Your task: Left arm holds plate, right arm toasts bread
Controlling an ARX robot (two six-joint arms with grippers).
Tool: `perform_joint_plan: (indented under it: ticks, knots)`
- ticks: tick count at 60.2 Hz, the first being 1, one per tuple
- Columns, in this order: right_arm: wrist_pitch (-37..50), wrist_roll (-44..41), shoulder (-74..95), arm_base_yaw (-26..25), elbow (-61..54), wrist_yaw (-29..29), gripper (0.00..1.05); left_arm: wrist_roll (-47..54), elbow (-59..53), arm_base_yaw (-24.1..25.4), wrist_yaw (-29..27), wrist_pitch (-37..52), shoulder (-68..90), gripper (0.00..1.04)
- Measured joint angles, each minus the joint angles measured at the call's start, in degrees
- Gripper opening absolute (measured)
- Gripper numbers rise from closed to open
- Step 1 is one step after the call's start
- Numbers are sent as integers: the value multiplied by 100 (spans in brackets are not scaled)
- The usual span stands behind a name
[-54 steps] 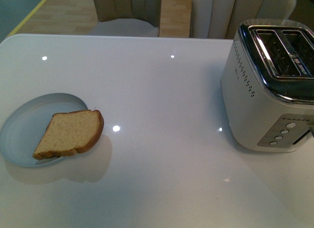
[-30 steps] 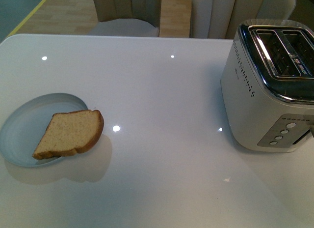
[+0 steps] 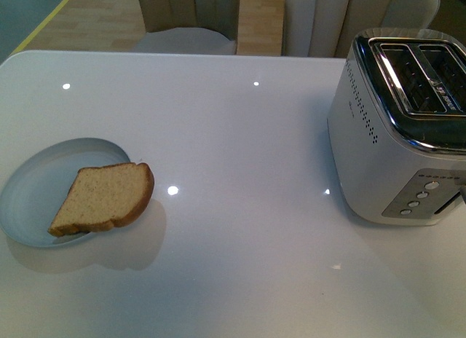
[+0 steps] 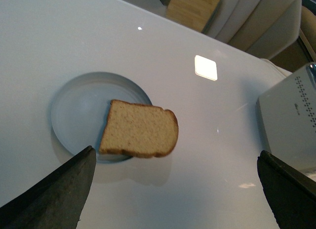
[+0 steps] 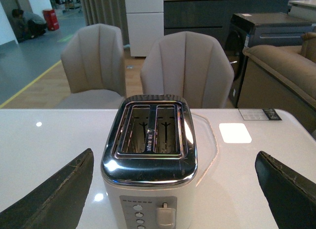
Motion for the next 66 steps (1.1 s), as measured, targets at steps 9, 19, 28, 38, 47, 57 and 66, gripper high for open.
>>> perform_joint_plan:
  ticks: [9, 19, 28, 38, 47, 57, 66]
  knots:
    - [0, 2, 0, 0, 0, 0, 96, 321, 400, 413, 116, 1615, 2103, 98]
    - [0, 2, 0, 0, 0, 0, 96, 684, 1178, 531, -103, 2863, 4712, 98]
    - [0, 0, 0, 0, 0, 0, 96, 866, 1917, 463, -428, 3206, 6526, 98]
    - [0, 0, 0, 0, 0, -2, 96, 852, 2455, 352, -723, 3394, 7543, 98]
    - [0, 0, 0, 0, 0, 0, 96, 826, 2734, 229, -927, 3423, 8218, 98]
    - [0, 2, 0, 0, 0, 0, 96, 800, 2962, 127, -1250, 3436, 8773, 98]
    - [0, 2, 0, 0, 0, 0, 96, 741, 3086, 63, -1346, 3451, 9064, 98]
